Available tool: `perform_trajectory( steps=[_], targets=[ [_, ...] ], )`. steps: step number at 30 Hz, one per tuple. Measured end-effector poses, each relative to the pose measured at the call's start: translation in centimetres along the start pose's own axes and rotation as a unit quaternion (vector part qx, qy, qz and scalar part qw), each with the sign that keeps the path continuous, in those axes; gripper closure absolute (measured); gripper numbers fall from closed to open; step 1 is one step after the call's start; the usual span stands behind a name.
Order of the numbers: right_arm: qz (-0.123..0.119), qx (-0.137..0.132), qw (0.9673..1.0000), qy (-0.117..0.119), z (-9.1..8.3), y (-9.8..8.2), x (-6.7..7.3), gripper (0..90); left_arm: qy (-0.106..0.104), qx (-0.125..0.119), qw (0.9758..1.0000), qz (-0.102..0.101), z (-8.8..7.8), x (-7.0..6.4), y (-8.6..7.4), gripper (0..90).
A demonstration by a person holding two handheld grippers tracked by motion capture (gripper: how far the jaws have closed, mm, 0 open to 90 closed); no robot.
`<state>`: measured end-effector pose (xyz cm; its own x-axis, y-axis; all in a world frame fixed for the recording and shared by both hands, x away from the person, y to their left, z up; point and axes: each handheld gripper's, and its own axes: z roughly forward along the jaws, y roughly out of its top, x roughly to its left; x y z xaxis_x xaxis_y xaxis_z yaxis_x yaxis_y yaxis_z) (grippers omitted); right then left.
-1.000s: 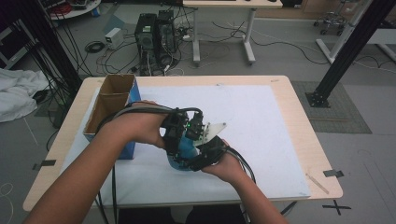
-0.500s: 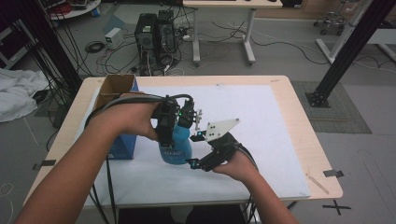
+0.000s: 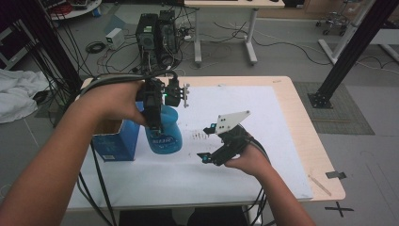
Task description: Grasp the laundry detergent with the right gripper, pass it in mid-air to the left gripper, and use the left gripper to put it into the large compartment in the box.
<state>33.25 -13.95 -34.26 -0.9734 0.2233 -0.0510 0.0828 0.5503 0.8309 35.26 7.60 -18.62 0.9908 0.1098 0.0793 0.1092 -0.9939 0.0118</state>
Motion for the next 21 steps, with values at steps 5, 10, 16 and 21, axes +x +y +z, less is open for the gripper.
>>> perform_trajectory(
  steps=[5,10,16,21],
  targets=[
    [-0.001,0.023,0.9997,0.000,-0.7,0.4,-0.8,13.4,-0.005,-0.005,0.9990,-0.043,-1.0,1.1,-1.1,38.7],
    [-0.006,0.045,0.9990,-0.002,-1.1,0.6,-1.3,13.3,-0.008,-0.016,0.9968,-0.078,-2.4,2.3,-2.4,38.7],
    [-0.008,0.074,0.9972,0.006,-0.9,0.6,-1.4,12.7,-0.004,-0.010,0.9920,-0.125,-4.3,3.6,-3.8,38.7],
    [-0.010,0.089,0.9960,0.011,-0.8,0.5,-1.6,12.5,-0.001,-0.009,0.9861,-0.166,-5.8,4.7,-5.4,38.6]
  ],
)
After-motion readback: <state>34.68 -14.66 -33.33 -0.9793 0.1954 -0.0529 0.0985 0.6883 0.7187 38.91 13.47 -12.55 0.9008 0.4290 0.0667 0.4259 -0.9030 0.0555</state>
